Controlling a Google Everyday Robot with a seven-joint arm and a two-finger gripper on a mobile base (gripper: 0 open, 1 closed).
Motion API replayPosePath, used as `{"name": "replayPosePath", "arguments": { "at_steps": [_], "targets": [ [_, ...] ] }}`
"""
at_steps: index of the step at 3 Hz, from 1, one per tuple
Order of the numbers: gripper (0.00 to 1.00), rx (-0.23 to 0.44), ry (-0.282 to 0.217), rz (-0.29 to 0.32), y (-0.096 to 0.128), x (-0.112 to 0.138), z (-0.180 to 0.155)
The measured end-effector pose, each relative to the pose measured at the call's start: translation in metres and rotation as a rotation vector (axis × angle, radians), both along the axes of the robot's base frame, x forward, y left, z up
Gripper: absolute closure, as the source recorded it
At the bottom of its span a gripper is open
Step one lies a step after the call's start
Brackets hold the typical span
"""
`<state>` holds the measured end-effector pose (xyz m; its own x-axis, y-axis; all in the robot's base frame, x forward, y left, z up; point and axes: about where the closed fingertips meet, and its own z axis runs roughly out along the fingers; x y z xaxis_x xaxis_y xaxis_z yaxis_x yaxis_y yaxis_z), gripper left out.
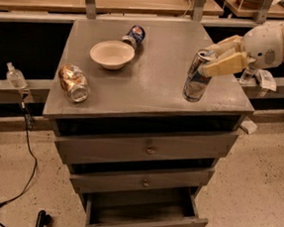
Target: Pick redbull can from bottom drawer and place on counter
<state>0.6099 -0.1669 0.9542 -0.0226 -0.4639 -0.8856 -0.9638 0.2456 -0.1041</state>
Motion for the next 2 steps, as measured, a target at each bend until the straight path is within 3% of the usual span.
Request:
{"name": "replayPosePath", "arguments": {
  "at_steps": [1, 2],
  "targets": [
    [1.00, -0.012, 0.043, -0.008, 0.006, 0.007, -0.013],
    [1.00, -0.066, 0.071, -0.020, 0.010, 0.013, -0.029]
  ]
}}
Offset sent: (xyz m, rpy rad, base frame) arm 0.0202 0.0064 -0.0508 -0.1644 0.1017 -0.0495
